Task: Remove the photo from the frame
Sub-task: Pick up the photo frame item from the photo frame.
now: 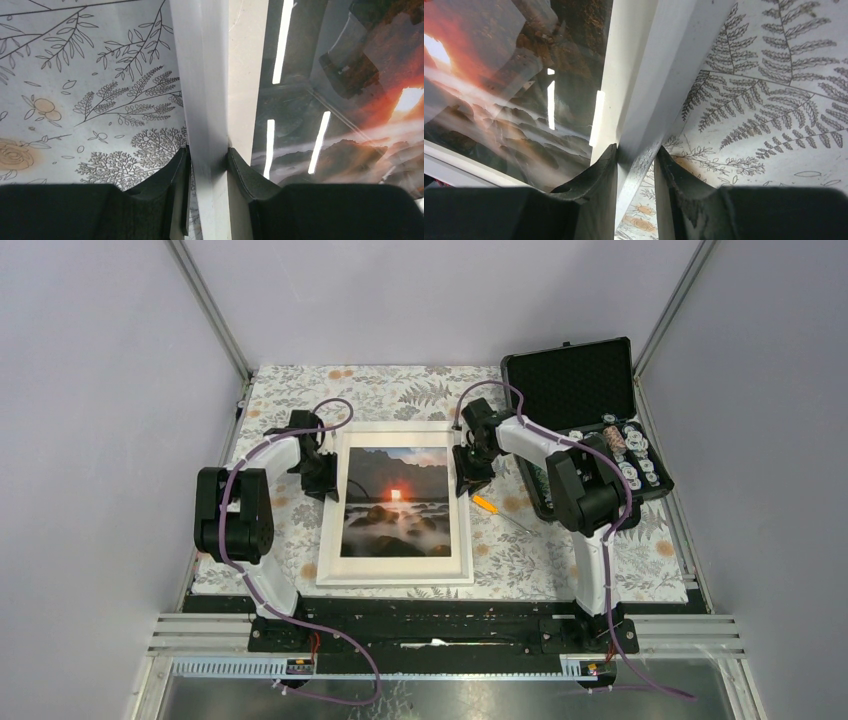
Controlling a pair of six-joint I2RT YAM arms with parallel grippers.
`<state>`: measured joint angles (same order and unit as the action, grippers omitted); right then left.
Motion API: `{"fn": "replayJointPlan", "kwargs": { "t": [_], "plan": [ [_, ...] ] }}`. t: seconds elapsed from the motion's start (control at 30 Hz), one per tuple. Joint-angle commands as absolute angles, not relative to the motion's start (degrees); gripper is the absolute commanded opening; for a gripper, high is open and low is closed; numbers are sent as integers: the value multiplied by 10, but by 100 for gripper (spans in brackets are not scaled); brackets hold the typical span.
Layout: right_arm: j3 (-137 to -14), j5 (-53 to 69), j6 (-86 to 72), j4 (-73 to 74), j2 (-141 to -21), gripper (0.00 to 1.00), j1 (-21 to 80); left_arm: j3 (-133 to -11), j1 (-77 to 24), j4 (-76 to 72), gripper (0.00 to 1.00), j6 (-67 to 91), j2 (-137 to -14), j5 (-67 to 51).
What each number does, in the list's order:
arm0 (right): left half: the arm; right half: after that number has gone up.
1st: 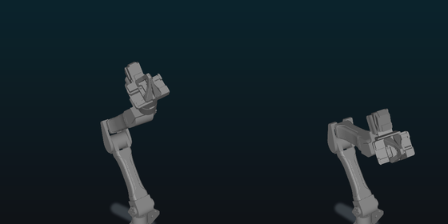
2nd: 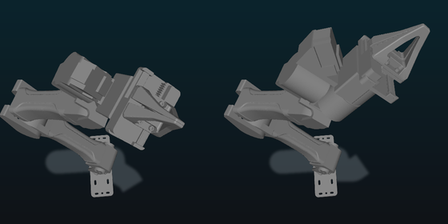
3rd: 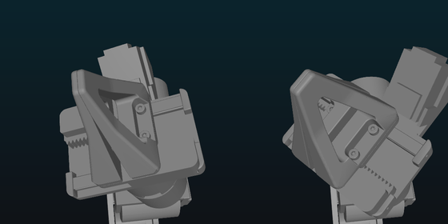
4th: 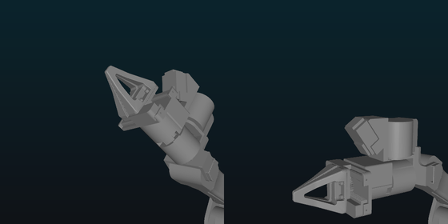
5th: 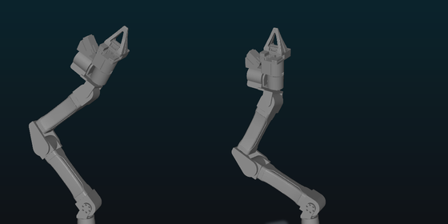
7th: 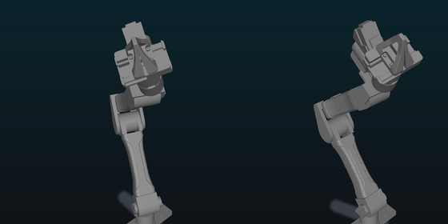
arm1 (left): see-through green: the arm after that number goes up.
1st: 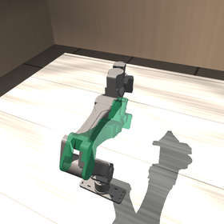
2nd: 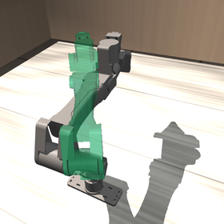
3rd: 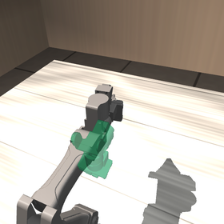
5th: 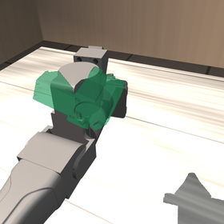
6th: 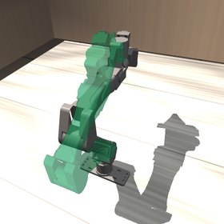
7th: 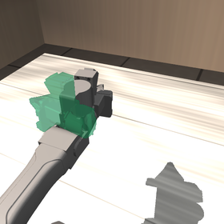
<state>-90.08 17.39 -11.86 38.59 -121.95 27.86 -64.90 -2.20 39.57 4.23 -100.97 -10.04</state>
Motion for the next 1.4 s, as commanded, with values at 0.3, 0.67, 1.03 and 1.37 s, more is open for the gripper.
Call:
{"fn": "replayJointPlan", "kwargs": {
  "t": [0.3,0.67,1.03,1.37],
  "plan": [
    [-926,166,-79,418,-1186,0,272,-712,-21,416,9,20,-996,-89],
    [-933,180,-88,410,-1208,0,268,-659,-19,398,59,19,-994,-68],
    [-925,224,-92,418,-1179,0,267,-693,-21,443,5,12,-972,-109],
    [-924,241,-83,401,-1160,0,264,-701,-20,424,0,9,-982,-120]
  ]
}}
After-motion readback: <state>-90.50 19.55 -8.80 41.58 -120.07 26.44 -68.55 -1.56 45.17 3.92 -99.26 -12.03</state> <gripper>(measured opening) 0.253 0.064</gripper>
